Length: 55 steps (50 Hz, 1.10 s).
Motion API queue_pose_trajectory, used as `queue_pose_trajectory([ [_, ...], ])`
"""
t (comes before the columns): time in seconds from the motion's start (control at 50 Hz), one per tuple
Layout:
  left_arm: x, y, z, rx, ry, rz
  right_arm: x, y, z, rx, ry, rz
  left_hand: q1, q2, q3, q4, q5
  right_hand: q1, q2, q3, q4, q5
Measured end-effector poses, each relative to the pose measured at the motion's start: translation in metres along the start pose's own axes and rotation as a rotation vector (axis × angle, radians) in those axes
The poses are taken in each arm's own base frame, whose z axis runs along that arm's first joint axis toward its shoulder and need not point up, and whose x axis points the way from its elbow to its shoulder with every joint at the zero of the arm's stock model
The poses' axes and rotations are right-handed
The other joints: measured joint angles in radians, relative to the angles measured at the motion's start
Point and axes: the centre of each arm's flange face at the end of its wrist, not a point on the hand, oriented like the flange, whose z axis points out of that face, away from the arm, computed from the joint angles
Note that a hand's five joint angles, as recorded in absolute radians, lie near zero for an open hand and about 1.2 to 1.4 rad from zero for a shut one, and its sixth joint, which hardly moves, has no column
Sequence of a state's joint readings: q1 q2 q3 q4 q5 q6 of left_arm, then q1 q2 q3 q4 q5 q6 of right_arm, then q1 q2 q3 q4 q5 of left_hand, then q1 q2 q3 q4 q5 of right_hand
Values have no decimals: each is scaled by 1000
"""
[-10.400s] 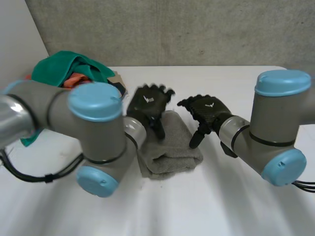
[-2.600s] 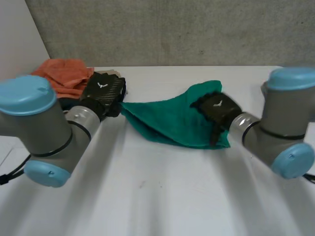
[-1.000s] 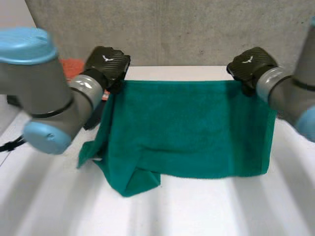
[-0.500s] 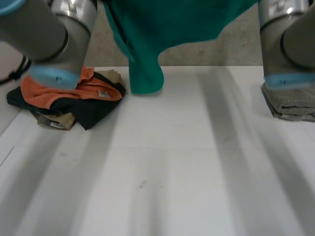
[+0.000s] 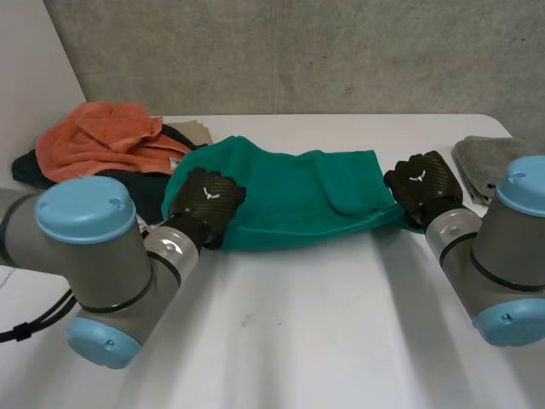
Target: Fold the laundry.
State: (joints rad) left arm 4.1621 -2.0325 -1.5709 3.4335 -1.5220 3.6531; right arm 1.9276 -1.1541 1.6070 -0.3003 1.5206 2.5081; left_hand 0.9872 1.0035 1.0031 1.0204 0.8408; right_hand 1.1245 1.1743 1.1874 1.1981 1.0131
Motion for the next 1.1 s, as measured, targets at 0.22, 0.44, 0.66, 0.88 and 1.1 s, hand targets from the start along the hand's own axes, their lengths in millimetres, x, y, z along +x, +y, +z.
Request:
queue_pose_trajectory([
  [0.22, -32, 23, 7, -47, -89, -35, 26, -41, -9, 102, 47, -6, -699, -723, -721, -745, -748, 0, 0, 0, 0, 0],
  [0.44, -62, 47, -7, -94, -95, -130, 54, -89, -32, 174, 77, 6, -669, -687, -691, -711, -704, 0, 0, 0, 0, 0],
  [0.66, -72, 77, 12, -104, -8, -196, 55, -91, -36, 174, 77, 32, -610, -623, -622, -637, -629, 0, 0, 0, 0, 0],
  [0.88, -61, 92, 55, -84, 19, -231, 52, -85, -36, 155, 67, 37, -576, -583, -582, -598, -585, 0, 0, 0, 0, 0],
  [1.1, -64, 95, 87, -61, -42, -216, 52, -77, -35, 128, 72, 35, -13, -39, -41, -62, -65, 0, 0, 0, 0, 0],
])
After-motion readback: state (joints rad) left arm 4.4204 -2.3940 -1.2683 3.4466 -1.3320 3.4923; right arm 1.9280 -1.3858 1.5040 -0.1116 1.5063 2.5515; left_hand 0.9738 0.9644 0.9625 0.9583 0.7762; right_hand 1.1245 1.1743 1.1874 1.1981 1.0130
